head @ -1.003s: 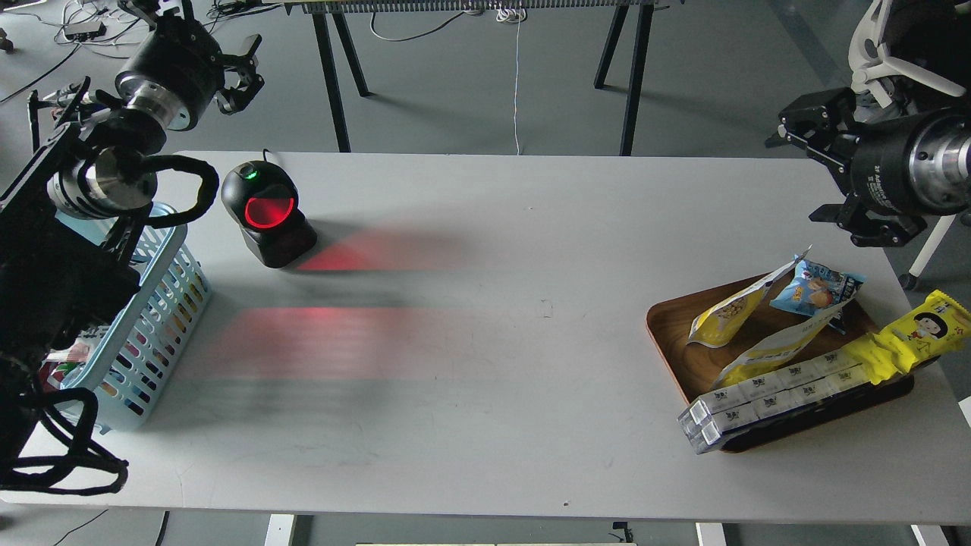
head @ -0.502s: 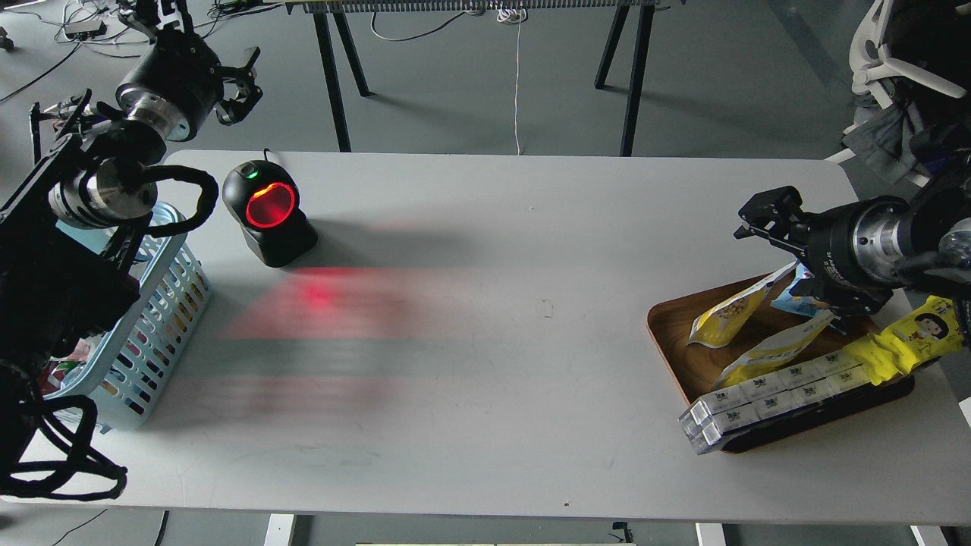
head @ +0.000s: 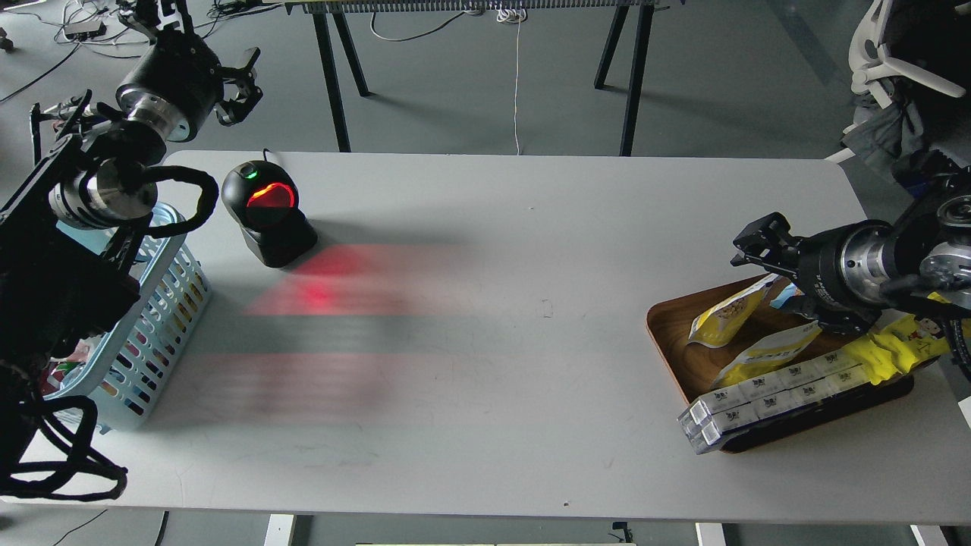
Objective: Scan snack and place in basket
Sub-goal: 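Lower the right gripper and grasp a yellow snack packet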
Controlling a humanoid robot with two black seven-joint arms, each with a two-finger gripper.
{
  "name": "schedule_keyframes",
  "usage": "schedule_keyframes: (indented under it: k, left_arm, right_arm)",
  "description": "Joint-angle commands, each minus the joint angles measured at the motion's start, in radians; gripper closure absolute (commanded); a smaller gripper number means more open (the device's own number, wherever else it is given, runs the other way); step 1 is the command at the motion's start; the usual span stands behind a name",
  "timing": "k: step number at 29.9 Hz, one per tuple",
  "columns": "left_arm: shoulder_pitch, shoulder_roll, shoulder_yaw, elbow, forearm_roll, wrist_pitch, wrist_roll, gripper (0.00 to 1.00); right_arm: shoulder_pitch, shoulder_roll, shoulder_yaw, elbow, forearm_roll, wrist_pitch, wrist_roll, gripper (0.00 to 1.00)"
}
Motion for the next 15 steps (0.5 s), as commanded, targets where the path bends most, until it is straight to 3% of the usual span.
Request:
schedule_keyframes:
  k: [1, 7, 8, 11, 15]
  left_arm:
    - [0.000, 0.001, 0.000, 0.000, 0.000, -0.001, 0.000, 0.00]
    - [0.001, -0.001, 0.000, 0.000, 0.000, 0.000, 0.000, 0.00]
    - [0.001, -0.001, 0.000, 0.000, 0.000, 0.000, 0.000, 0.00]
    - [0.001, -0.001, 0.000, 0.000, 0.000, 0.000, 0.000, 0.00]
    - [0.001, -0.001, 0.000, 0.000, 0.000, 0.000, 0.000, 0.00]
  right_arm:
    - [-0.017, -0.001, 0.000, -0.002, -0.029, -0.024, 0.000, 0.46]
    - [-0.026, -0.001, 0.003, -0.002, -0.043, -0.029, 0.000, 0.54]
    - [-0.026, -0.001, 0.003, -0.002, -0.041, -0.029, 0.000, 0.58]
    - [-0.026, -0.001, 0.006, -0.003, -0.041, -0.029, 0.000, 0.95]
    - [-0.026, -0.001, 0.007, -0.005, -0.040, -0.027, 0.000, 1.00]
